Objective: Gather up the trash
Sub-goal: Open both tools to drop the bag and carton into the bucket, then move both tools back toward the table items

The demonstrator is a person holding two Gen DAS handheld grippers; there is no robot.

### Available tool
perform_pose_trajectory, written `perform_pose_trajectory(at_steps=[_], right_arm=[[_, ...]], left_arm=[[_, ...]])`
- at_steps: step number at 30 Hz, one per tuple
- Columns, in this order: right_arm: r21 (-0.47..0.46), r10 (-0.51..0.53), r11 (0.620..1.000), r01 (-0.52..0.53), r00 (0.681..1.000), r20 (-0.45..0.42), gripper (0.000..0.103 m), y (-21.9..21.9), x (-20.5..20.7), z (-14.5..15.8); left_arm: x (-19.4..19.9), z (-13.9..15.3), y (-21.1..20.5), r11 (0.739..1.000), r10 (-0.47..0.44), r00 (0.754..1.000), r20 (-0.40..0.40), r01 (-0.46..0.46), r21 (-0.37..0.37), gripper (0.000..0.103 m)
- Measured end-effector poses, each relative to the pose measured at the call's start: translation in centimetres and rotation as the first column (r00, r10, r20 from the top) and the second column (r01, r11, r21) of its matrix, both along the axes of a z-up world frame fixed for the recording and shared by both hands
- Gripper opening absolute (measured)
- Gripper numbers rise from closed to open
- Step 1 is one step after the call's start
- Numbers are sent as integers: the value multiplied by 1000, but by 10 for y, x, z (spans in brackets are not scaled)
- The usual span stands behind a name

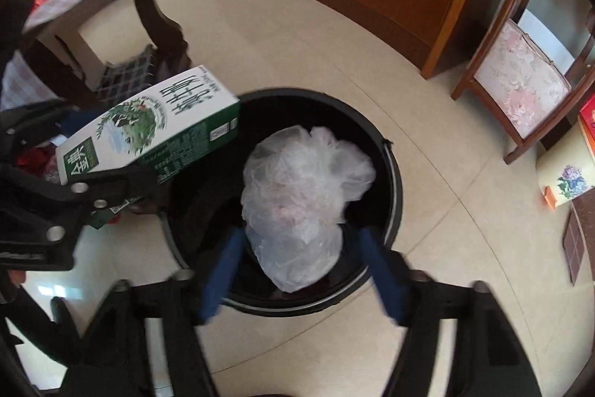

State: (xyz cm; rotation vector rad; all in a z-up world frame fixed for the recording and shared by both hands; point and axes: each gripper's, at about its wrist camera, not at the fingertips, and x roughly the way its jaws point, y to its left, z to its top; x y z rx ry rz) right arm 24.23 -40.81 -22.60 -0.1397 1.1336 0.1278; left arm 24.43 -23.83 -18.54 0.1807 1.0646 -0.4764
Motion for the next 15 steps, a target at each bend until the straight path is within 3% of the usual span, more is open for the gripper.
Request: perform_pose_trajectory(at_steps=[1,4,15], right_arm=[[-22,-15,1000,15,1000,-14,103,-5,2,-9],[-21,-65,998,64,997,-39,103,-19,1,-17],[-40,-134,990,138,988,82,103,-19,-16,18]], left_arm=[[-1,-3,5,1000,18,1000,-11,-18,8,97],[-9,-4,10,999,33,999,7,-34,25,101],[-25,13,29,997,73,996,52,-75,23,102]])
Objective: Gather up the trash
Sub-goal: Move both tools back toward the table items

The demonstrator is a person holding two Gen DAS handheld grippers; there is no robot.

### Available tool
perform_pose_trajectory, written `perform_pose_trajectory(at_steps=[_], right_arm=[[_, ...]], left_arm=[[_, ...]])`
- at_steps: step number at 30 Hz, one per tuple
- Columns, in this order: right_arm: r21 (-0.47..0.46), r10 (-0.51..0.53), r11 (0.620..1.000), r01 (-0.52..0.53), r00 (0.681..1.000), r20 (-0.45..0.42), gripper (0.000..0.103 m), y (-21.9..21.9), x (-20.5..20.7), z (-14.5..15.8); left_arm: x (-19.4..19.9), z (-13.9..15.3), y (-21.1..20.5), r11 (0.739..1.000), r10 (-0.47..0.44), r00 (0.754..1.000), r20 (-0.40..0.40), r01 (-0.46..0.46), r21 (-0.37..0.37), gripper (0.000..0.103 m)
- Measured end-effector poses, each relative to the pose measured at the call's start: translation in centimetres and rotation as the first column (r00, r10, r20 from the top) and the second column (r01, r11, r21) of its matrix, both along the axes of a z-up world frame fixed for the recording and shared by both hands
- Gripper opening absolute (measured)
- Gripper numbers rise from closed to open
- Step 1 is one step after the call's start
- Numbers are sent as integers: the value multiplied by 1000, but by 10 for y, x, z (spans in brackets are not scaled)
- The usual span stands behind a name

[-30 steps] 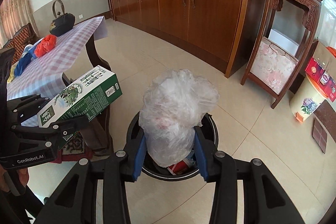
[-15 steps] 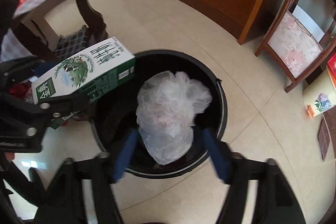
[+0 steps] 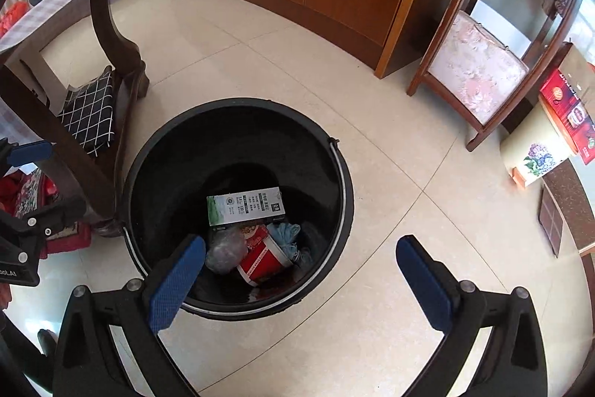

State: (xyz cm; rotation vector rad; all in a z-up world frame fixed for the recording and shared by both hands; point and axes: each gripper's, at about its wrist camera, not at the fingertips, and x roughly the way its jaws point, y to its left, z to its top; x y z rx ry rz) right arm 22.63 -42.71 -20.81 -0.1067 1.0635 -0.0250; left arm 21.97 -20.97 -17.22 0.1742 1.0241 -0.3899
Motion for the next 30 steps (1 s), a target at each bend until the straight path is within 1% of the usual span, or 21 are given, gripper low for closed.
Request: perform_pose_trajectory(at_steps=[4,10,13,21,23,27,30], right_arm=[[-9,-15,1000,15,999,32,103,3,-10,14],[9,-34,999,33,996,81,103,16,-29,35],[28,-24,999,21,994,107,103,29,-37,44],[46,27,998,-34,988,150,103,67,-49,62],[48,42,998,-50,986,162,103,76,-52,65],[58,64,995,-77,980,190,103,95,-57,74],[76,69,993,-87,973,221,103,107,-58,87]], left_arm=[[-11,7,14,1000,19,1000,15,-19,-11,102],[-26,16,38,997,67,997,28,-66,-26,102],[-33,21,47,996,88,995,39,-87,-27,102],[-51,42,75,985,159,985,71,-154,-72,102],[-56,47,81,984,166,983,81,-160,-83,102],[-61,59,89,982,178,979,100,-170,-82,102],[-67,70,100,978,197,973,119,-186,-95,102]])
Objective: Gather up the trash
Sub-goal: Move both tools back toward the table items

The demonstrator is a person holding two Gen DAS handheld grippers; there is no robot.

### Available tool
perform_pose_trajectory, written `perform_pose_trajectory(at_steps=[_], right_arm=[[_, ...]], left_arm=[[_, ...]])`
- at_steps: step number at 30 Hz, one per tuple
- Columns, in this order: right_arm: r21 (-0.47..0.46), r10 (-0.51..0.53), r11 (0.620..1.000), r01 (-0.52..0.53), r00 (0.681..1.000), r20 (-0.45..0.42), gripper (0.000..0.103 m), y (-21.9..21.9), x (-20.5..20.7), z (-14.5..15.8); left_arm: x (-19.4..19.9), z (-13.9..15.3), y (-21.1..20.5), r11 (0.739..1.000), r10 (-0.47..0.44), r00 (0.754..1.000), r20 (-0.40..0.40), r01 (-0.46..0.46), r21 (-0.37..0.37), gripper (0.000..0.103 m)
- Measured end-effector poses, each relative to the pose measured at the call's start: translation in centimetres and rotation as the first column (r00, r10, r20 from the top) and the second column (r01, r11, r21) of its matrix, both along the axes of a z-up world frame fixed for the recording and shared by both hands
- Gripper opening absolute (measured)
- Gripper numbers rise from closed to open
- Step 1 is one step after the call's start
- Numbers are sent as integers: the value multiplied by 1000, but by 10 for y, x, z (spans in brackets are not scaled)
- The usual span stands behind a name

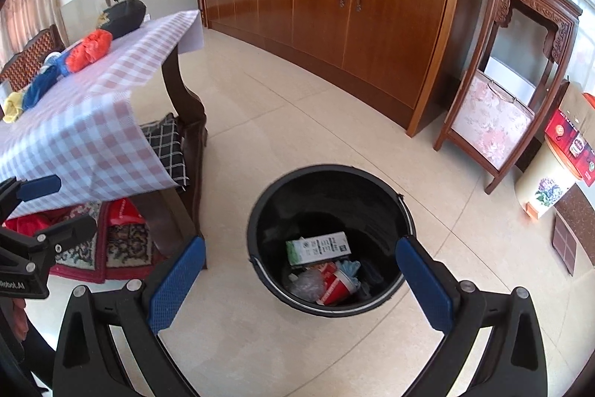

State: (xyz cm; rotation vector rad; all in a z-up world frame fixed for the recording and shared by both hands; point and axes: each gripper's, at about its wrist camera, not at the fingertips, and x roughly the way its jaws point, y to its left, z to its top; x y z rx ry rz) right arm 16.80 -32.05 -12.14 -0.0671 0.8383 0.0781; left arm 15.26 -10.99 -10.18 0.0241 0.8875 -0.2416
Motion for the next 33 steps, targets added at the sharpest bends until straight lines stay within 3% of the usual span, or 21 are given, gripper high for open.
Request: perform_pose_trajectory(at_steps=[14,26,29,33], right_arm=[[77,80,993,-91,988,134,103,68,-1,61],[135,267,946,-293,946,182,103,166,21,90],[152,304,932,-329,938,163,103,186,29,89],[105,339,930,-352,933,124,103,219,41,90]], left_arm=[[-22,44,87,983,178,981,77,-173,-65,102],[-36,67,182,922,386,911,144,-378,-83,102],[-36,68,200,914,405,902,149,-399,-75,102],[-32,70,218,903,427,887,174,-428,-33,102]])
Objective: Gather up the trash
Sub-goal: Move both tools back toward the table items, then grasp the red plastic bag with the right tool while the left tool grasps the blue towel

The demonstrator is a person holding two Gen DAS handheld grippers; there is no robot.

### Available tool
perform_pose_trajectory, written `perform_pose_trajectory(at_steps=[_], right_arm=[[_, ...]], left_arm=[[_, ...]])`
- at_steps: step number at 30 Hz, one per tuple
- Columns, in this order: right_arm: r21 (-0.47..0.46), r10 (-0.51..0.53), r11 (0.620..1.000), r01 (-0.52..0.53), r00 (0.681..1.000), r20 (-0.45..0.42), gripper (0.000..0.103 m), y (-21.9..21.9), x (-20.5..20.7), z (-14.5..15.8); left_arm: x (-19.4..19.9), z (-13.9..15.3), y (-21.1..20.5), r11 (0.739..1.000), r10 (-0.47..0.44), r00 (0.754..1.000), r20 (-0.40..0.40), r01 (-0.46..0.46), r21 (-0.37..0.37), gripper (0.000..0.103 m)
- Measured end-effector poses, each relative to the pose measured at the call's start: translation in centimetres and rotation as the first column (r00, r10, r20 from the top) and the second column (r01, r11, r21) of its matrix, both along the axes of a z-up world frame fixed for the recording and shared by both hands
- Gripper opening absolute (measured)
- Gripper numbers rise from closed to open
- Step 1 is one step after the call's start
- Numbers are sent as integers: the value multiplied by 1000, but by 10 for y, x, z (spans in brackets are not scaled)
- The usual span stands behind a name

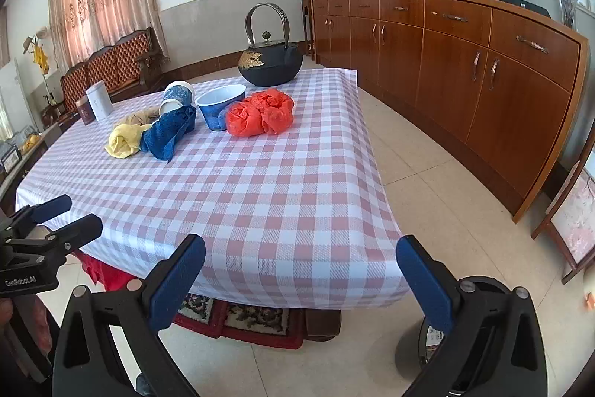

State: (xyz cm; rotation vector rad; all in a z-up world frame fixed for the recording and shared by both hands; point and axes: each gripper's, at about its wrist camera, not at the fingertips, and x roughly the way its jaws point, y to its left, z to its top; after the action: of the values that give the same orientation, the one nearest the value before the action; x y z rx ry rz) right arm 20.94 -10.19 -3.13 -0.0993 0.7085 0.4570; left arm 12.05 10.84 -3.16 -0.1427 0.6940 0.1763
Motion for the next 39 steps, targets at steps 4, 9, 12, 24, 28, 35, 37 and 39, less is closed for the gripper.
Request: perform_pose_trajectory(at_steps=[4,9,12,24,28,35,37,39], right_arm=[[-15,33,999,-33,999,-4,103,26,14,5],[-33,75,997,-74,997,12,103,56,29,10],[-41,90,995,-89,996,8,103,70,43,10],[-95,118,988,-120,993,-26,102,117,116,-6],[-100,124,987,-128,991,-43,101,129,139,-12],[-87,124,988,-131,990,-71,101,145,169,-19],[-91,128,987,-135,989,-81,100,149,175,-21],[-107,126,985,-136,987,-95,97,154,181,-25]], left_arm=[[10,-2,18,1000,20,1000,-1,-20,5,101],[29,-6,34,1000,21,1000,-12,-21,4,98],[43,-5,44,999,38,999,0,-38,14,97],[113,-15,77,998,55,997,-50,-55,0,90],[134,-22,90,998,67,995,-80,-67,3,90],[152,-29,97,998,65,991,-120,-62,22,90],[155,-32,99,998,63,989,-135,-61,15,88],[157,-36,103,998,69,987,-146,-69,9,87]])
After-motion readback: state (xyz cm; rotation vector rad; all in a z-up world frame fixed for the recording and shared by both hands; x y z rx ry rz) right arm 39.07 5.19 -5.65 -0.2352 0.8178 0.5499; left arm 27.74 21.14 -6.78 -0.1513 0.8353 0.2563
